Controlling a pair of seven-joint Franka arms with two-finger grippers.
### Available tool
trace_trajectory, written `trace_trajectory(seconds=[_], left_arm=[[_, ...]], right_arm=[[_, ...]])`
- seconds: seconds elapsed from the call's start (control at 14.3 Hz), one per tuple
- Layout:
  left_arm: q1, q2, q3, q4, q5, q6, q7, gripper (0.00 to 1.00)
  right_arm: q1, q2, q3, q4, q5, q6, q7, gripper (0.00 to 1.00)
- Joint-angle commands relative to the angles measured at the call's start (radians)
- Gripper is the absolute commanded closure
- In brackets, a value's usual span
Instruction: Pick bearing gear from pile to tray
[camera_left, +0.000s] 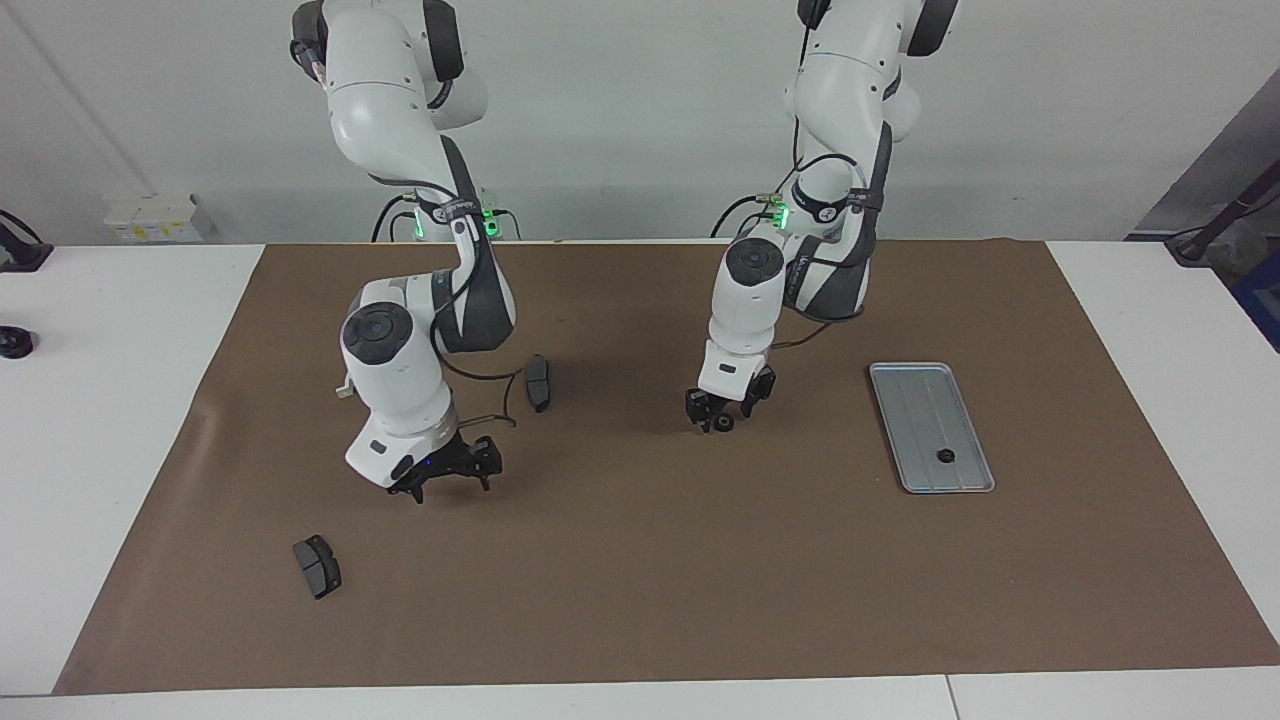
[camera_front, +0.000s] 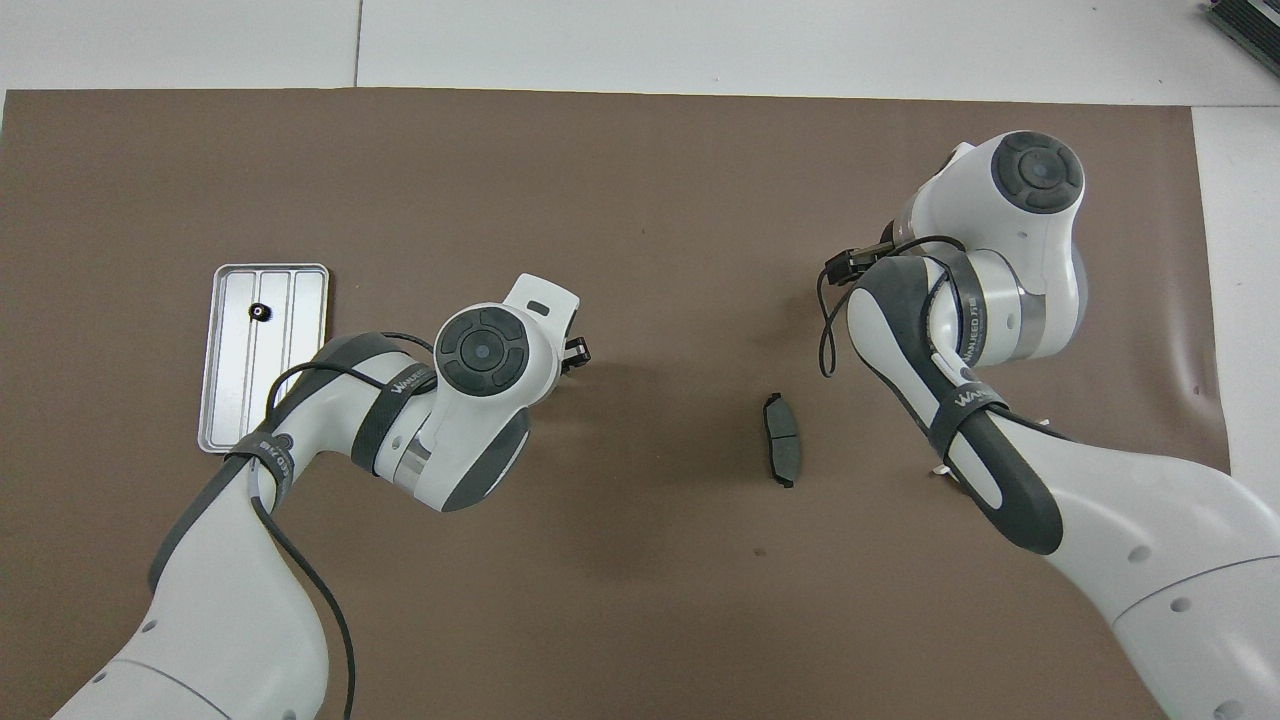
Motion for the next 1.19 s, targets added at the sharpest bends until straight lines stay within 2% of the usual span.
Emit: trace_trajectory(seconds=[0.0, 0.07, 0.14, 0.21, 0.42, 0.56, 0.84, 1.12], left_arm=[[-0.015, -0.015, 0.017, -0.028, 0.026, 0.028, -0.029, 0.49], [-0.014, -0.015, 0.017, -0.028, 0.026, 0.030, -0.029, 0.61], [-0.009, -0.015, 0.015, -0.028, 0.026, 0.034, -0.028, 0.88], [-0.003, -0.013, 0.015, -0.023, 0.026, 0.036, -0.020, 1.00], [0.002, -0.019, 0.018, -0.003, 0.028, 0.015, -0.013, 1.00], [0.037, -0.055, 0.024, 0.020, 0.028, -0.050, 0.018, 1.00], [0.182, -0.173, 0.017, 0.017, 0.012, -0.191, 0.217, 1.00], [0.357, -0.213, 0.017, 0.007, -0.055, -0.237, 0.511, 1.00]], right_arm=[[-0.012, -0.082, 0.015, -0.136, 0.016, 0.003, -0.027, 0.00], [-0.013, -0.099, 0.015, -0.165, 0.014, 0.003, -0.029, 0.00], [-0.024, -0.111, 0.015, -0.186, 0.014, 0.003, -0.032, 0.00], [-0.031, -0.117, 0.015, -0.200, 0.014, 0.003, -0.046, 0.01], [-0.038, -0.130, 0.011, -0.225, 0.012, -0.006, -0.087, 0.07], [-0.062, -0.139, 0.011, -0.239, 0.011, -0.021, -0.115, 0.10], [-0.091, -0.162, 0.011, -0.277, 0.011, -0.021, -0.139, 0.17], [-0.101, -0.176, 0.012, -0.306, 0.011, -0.021, -0.126, 0.33]])
